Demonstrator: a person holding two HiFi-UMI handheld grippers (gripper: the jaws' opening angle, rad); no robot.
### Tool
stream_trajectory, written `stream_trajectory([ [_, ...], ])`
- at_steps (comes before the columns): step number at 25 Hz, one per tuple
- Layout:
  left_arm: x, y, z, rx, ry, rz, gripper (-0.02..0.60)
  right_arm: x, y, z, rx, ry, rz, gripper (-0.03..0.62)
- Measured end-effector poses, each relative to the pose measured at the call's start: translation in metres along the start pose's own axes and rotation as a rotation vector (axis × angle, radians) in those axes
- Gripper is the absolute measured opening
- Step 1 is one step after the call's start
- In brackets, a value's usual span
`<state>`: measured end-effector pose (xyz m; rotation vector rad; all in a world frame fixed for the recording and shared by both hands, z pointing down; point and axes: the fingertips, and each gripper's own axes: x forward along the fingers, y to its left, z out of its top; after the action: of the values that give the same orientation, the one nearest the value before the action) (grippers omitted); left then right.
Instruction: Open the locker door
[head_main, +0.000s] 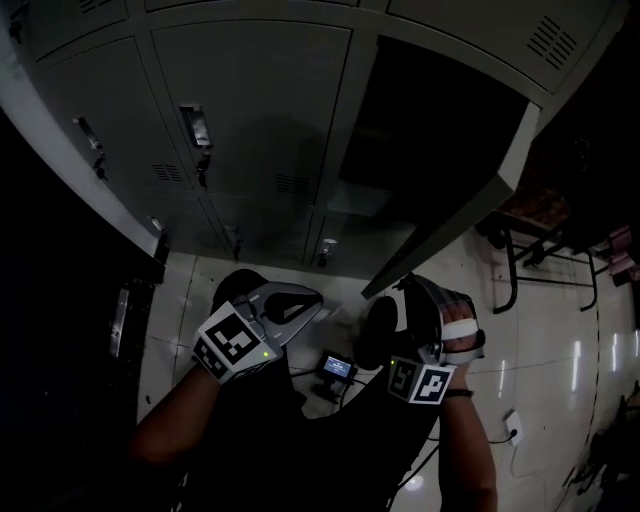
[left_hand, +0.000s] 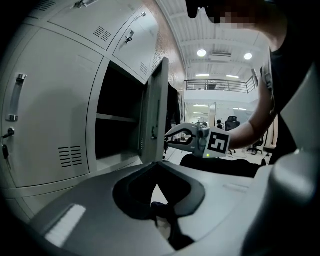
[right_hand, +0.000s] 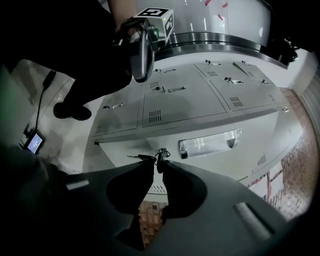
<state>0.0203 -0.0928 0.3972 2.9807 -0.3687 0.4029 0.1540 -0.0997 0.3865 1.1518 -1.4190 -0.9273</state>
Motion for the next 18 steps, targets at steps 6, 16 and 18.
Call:
stream_trajectory([
  [6,0.006,-0.004,0.002,0.008,0.006,-0.013,0.012,-0.035,0.000,-0.058,0.039,0.121,-0.016,0.064],
  [16,0.012,-0.009,0.002,0.010,0.016,-0.022,0.012,-0.054,-0.002,-0.108,0.029,0.204,-0.012,0.076],
  [18,0.013,-0.009,0.002,0.011,0.016,-0.023,0.012,-0.059,-0.001,-0.111,0.045,0.202,-0.007,0.112],
])
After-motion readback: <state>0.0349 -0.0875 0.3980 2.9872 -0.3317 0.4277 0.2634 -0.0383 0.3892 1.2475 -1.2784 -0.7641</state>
